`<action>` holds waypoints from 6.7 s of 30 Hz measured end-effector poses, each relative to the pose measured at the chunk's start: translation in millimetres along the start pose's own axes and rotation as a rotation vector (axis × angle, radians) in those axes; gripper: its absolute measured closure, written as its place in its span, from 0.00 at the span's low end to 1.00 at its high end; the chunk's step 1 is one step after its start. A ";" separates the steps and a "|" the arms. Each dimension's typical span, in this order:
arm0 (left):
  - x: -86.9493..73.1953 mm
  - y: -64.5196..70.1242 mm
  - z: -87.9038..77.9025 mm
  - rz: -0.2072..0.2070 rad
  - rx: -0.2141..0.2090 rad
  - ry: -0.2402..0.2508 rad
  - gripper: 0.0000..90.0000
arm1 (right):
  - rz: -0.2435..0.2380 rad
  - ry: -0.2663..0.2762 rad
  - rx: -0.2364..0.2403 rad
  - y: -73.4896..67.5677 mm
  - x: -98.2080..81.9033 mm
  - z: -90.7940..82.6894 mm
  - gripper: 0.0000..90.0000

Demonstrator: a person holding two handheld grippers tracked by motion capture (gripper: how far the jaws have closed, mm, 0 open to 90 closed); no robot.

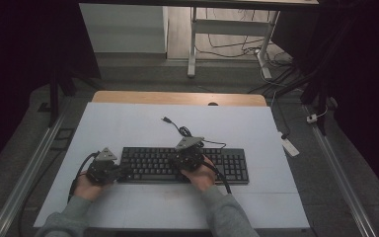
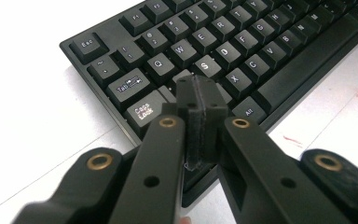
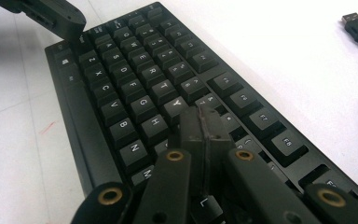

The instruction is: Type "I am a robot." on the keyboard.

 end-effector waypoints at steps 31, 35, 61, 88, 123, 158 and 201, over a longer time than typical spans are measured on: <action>-4.2 -1.4 5.6 0.002 0.006 -0.024 0.99 | 0.017 0.003 -0.047 8.7 -0.2 6.4 0.99; -5.0 -1.3 7.9 0.004 0.001 -0.029 0.99 | 0.002 -0.003 -0.057 7.6 -0.7 7.5 0.99; 2.6 -2.5 -7.3 -0.027 0.011 0.069 0.85 | 0.005 0.075 -0.024 6.1 3.4 -19.4 0.81; 6.0 -2.2 -12.7 -0.038 0.055 0.100 0.49 | 0.044 0.129 -0.097 26.0 -38.2 -96.4 0.59; 43.4 32.0 4.8 0.106 -0.079 0.092 0.63 | 0.053 0.147 -0.087 31.5 -51.0 -108.7 0.57; 54.4 57.4 45.3 0.188 -0.184 0.000 0.99 | 0.052 0.117 -0.108 32.8 -55.8 -104.4 0.56; 58.6 40.0 12.3 0.096 -0.061 0.081 0.32 | 0.060 0.114 -0.108 34.5 -57.9 -103.7 0.56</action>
Point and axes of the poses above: each handheld gripper's, and its own axes: z roughly forward along the jaws, x roughly out of its top, y roughly to its right, the point moved 4 cm from there along z, roughly forward along the jaws, and after that the axes turned 15 degrees about z, right-handed, at the moved point
